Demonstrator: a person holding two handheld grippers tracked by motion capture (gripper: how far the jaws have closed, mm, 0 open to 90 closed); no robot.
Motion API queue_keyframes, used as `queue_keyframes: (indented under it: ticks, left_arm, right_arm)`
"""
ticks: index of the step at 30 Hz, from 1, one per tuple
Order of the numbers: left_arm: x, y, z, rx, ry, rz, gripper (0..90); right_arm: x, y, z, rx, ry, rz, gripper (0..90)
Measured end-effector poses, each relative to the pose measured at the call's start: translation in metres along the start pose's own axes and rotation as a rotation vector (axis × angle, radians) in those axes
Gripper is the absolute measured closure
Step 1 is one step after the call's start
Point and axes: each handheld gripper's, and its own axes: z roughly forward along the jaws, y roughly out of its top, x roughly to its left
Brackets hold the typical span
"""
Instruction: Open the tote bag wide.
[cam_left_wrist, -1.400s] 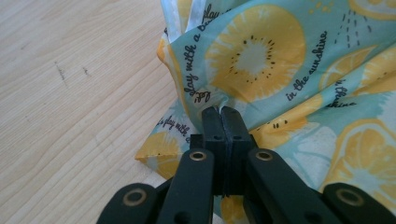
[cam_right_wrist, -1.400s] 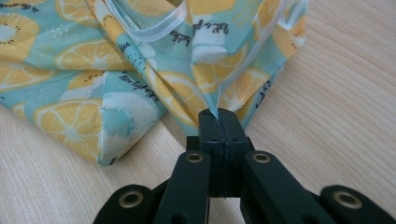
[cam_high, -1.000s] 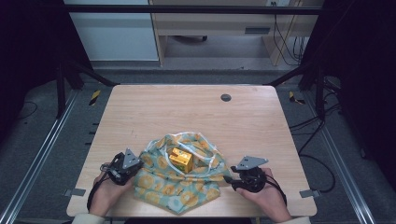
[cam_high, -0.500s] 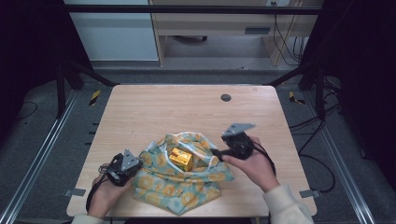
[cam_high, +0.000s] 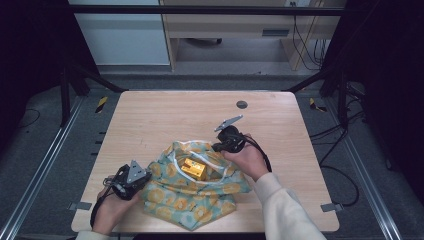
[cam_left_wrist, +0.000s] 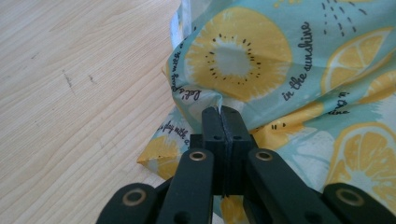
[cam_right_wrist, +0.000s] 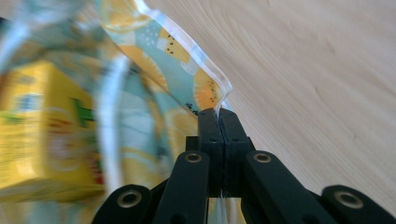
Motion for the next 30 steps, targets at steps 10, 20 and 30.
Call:
queue_keyframes:
  ticks: [10, 20, 30]
  left_arm:
    - [0.001, -0.006, -0.001, 0.055, 0.002, -0.042, 90.0]
    - [0.009, -0.009, 0.003, 0.081, 0.026, -0.071, 90.0]
    - [0.009, -0.008, -0.013, -0.012, 0.025, -0.123, 68.2]
  right_arm:
    - [0.049, -0.012, -0.067, -0.226, 0.088, -0.096, 90.0]
    - [0.076, -0.062, -0.076, -0.253, 0.167, -0.126, 90.0]
    - [0.083, -0.106, -0.044, -0.166, 0.209, -0.118, 90.0]
